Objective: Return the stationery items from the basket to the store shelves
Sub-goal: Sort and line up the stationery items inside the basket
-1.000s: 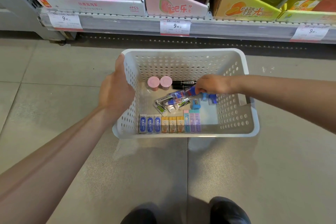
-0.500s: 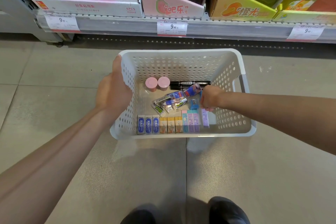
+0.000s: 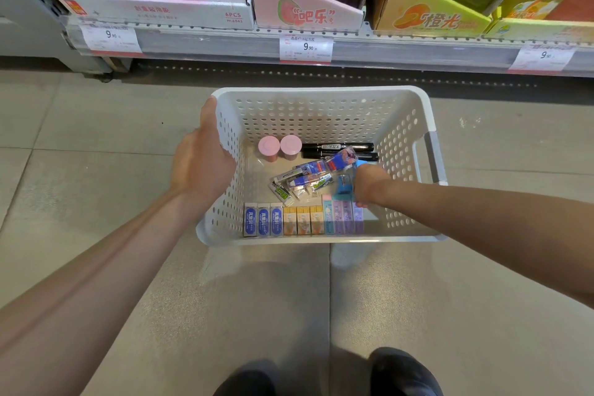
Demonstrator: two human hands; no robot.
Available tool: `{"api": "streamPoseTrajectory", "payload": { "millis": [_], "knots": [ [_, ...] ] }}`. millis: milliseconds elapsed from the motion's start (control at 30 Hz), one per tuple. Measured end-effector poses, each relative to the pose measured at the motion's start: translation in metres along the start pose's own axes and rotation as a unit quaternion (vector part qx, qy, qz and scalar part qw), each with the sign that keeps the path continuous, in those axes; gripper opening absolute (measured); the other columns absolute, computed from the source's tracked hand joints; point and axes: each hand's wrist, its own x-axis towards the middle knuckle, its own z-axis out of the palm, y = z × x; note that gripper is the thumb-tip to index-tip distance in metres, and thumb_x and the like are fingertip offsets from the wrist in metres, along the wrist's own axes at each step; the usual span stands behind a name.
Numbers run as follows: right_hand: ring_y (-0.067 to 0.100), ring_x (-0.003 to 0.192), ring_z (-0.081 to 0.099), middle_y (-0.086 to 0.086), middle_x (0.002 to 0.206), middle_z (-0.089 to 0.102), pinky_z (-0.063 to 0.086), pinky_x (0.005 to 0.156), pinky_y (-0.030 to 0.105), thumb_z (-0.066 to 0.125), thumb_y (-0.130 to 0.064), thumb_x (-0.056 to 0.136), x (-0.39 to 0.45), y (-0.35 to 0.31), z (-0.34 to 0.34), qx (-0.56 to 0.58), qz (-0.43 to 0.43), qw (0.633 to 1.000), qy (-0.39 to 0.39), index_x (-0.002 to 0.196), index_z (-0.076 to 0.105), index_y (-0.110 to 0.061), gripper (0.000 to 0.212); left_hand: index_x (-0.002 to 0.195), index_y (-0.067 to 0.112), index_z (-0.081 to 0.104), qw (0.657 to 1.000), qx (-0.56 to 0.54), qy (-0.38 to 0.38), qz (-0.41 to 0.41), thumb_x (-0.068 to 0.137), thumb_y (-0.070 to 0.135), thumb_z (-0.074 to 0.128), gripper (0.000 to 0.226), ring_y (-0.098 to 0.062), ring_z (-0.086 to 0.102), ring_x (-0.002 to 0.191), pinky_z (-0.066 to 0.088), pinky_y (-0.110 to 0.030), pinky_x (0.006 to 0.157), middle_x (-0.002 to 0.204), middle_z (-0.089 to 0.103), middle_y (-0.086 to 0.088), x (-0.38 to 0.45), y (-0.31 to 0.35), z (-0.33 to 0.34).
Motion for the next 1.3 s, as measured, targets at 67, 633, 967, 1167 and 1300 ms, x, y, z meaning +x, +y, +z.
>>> {"api": "streamPoseTrajectory", "payload": {
  "millis": [67,633,967,1167,1300],
  "knots": [
    [0.019,0.087,0.059,0.008,0.091,0.058,0.047,0.061,0.022,0.061,-0.002,0.086,0.000,0.000,-0.001,0.008,0.003,1.000,-0.008,0.109,0.058,0.000,0.023,0.146,0.015,0.016,1.000,-0.002,0.002,-0.001,0.086,-0.002,0.043,0.069,-0.020,0.048,0.058,0.028,-0.028,0.043,0.070,0.048,-0.004,0.000,0.000,0.000],
    [0.028,0.082,0.063,0.010,0.096,0.066,0.052,0.063,0.029,0.050,-0.004,0.085,-0.001,0.004,-0.006,0.017,-0.048,0.988,0.148,0.103,0.063,-0.007,0.022,0.147,0.016,0.013,1.000,-0.001,0.001,0.004,0.086,-0.003,0.044,0.071,-0.026,0.052,0.065,0.032,-0.030,0.046,0.081,0.052,-0.010,0.000,-0.001,0.000],
    [0.024,0.092,0.064,0.004,0.105,0.062,0.045,0.060,0.029,0.067,-0.018,0.084,0.009,-0.005,0.000,-0.054,-0.049,0.989,0.126,0.108,0.061,-0.011,0.025,0.147,0.015,0.014,1.000,0.004,0.003,0.010,0.086,-0.003,0.044,0.070,-0.028,0.053,0.062,0.035,-0.029,0.046,0.081,0.055,-0.013,0.002,-0.004,0.004],
    [0.024,0.093,0.063,0.007,0.111,0.057,0.047,0.063,0.028,0.064,-0.023,0.086,0.007,-0.002,-0.001,-0.035,-0.066,0.989,0.131,0.110,0.060,-0.008,0.028,0.145,0.016,0.014,1.000,0.003,0.002,0.017,0.086,-0.002,0.045,0.069,-0.029,0.057,0.066,0.040,-0.031,0.047,0.087,0.054,-0.010,0.002,-0.006,0.004],
    [0.017,0.079,0.057,0.008,0.098,0.067,0.046,0.065,0.025,0.064,-0.026,0.085,0.005,0.003,-0.019,0.010,-0.091,0.994,0.057,0.104,0.065,-0.003,0.029,0.145,0.018,0.013,1.000,-0.003,-0.005,0.015,0.088,0.000,0.046,0.069,-0.029,0.059,0.074,0.051,-0.037,0.051,0.100,0.056,-0.012,0.002,-0.004,0.004]
  ]
}}
